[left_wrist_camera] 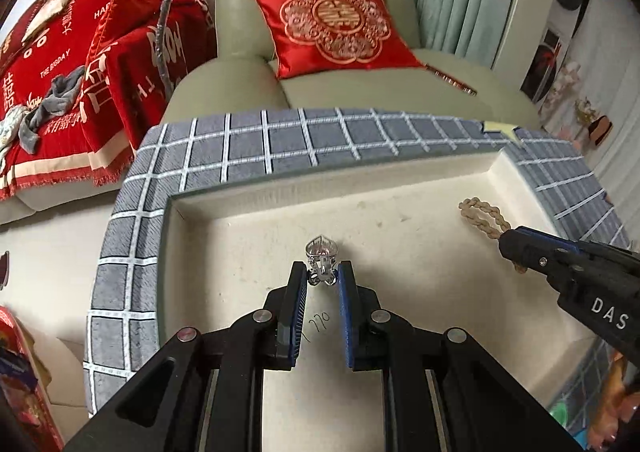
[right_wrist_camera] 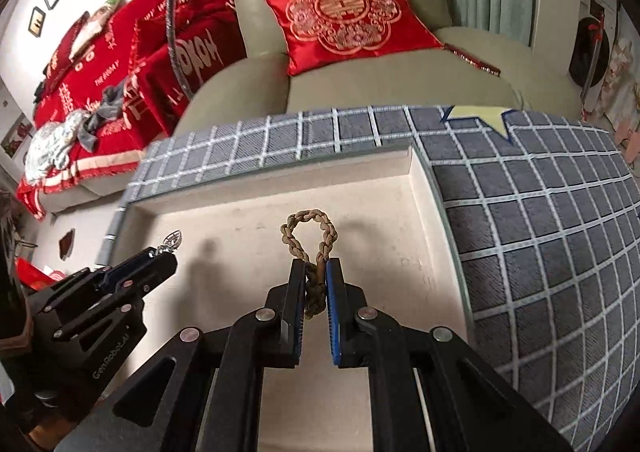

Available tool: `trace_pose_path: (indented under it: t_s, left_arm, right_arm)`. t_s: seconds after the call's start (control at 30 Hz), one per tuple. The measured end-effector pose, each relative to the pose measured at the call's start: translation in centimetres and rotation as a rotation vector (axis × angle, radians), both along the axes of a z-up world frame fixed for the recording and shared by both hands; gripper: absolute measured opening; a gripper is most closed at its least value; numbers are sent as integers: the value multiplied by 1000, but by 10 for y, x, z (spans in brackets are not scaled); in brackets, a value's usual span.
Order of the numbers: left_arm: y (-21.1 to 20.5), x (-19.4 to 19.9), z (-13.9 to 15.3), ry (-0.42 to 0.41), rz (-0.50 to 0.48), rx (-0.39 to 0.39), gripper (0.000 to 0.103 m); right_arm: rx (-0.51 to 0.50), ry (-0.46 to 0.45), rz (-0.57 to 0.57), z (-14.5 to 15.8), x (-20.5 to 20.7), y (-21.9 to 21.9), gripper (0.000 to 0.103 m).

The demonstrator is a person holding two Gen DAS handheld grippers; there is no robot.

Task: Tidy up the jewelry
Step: 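Carry the pendant with the left tool while the right tool carries the rope bracelet into the white tray, then open the left tool releasing the pendant while the right tool releases the rope bracelet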

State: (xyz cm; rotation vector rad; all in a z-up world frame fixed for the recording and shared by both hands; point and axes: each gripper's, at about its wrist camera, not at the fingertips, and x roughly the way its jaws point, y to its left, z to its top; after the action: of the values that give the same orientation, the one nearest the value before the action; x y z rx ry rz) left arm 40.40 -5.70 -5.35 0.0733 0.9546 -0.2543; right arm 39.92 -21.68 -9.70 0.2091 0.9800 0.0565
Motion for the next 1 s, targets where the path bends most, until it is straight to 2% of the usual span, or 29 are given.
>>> trace_pose_path:
  t_s: [0.17, 0.3, 0.33, 0.37, 0.4, 0.43, 0.47, 0.5, 0.67, 0.9, 0.93, 0.97, 1.0]
  left_arm:
    - [-6, 2, -9, 22, 5, 35, 31]
    - [-10, 2, -10, 26, 4, 64, 31]
    - [-11, 2, -10, 26, 4, 65, 31]
    - [-11, 1, -10, 26, 6, 67, 31]
    - [-10, 1, -9, 25, 8, 69, 31]
    - [-10, 1, -9, 23, 14, 76, 31]
    - [-9, 1, -9, 22, 15, 77, 31]
    - [-9, 0, -9, 20, 16, 80, 31]
    - [-6, -3, -6, 2, 27, 80, 31]
    - [-4, -4, -1, -20, 31, 60, 31]
    - [-3, -5, 1, -24, 31, 56, 36]
    - [-3, -5, 2, -27, 31, 55, 74]
    - [-3, -6, 4, -34, 38, 54, 98]
  right_arm:
    - [8, 20, -11, -19, 1, -5, 11]
    - [-9, 19, 1, -19, 1, -3, 12]
    - [-12, 22, 7, -18, 1, -2, 15]
    - [-6, 24, 12, -18, 0, -2, 19]
    - [-2, 25, 10, -17, 0, -2, 35]
    - [-1, 26, 3, -15, 0, -2, 57]
    - [4, 16, -7, -13, -2, -3, 65]
    - [10, 7, -12, -10, -4, -4, 67]
    - [66, -35, -33, 8, -18, -11, 67]
    - [82, -77, -69, 25, -48, -19, 67]
    - [84, -79, -73, 26, -52, -21, 67]
    - [84, -80, -77, 28, -55, -22, 67]
    - [83, -82, -79, 29, -58, -23, 67]
